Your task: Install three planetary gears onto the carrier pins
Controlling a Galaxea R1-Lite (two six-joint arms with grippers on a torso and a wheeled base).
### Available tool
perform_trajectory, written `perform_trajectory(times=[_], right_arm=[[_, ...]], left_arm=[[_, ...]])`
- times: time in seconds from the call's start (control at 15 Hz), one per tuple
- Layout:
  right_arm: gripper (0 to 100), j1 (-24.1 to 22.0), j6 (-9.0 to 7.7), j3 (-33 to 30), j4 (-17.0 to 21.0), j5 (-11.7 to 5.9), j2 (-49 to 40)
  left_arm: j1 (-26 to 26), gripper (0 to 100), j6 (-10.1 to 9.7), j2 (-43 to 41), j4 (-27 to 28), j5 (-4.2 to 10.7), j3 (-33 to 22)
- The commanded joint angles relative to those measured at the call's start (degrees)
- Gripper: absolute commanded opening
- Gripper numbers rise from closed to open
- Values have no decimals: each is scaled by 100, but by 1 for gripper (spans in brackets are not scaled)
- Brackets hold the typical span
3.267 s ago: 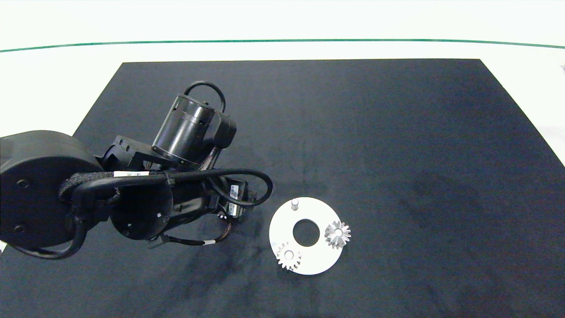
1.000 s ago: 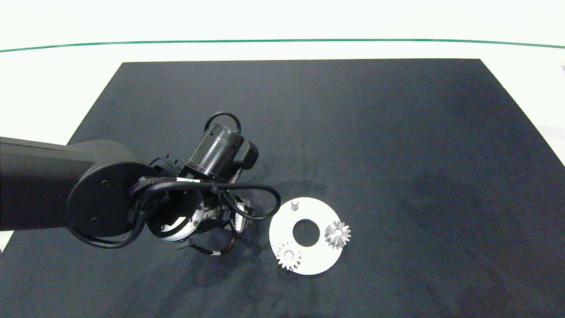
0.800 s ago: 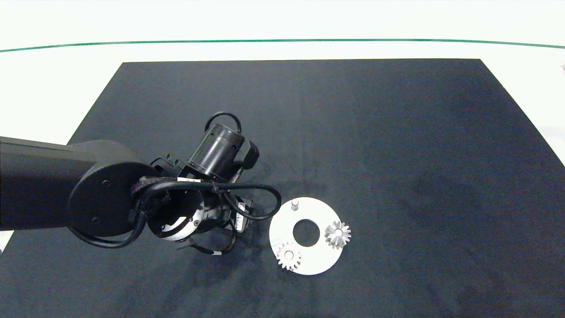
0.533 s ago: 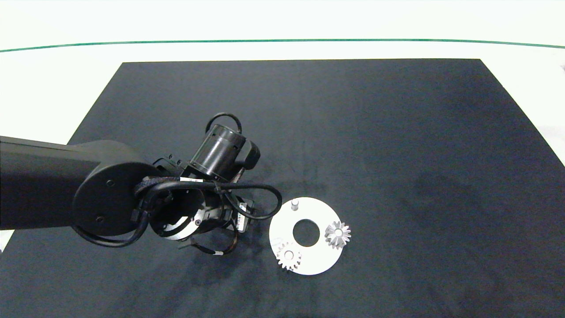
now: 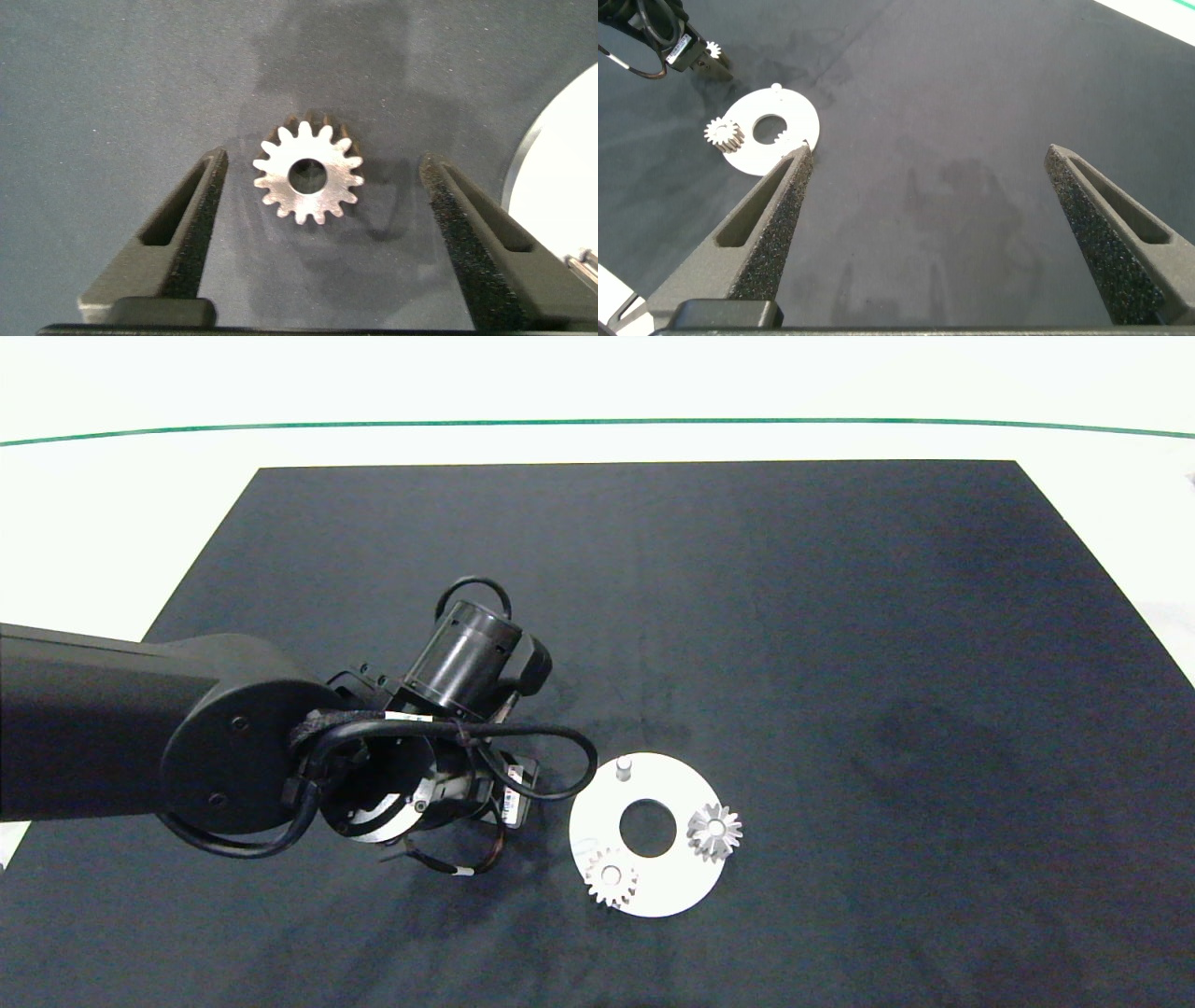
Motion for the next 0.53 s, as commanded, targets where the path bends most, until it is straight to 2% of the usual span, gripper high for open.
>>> perform_trajectory(times=[0.07, 0.53], right_arm=[[100, 4, -26, -2, -2, -10, -15], [100, -5, -26, -20, -2, -10, -59]], left_arm=[[-3, 75, -8, 1, 20, 19, 10], [-21, 62, -52, 9, 20, 10, 27]])
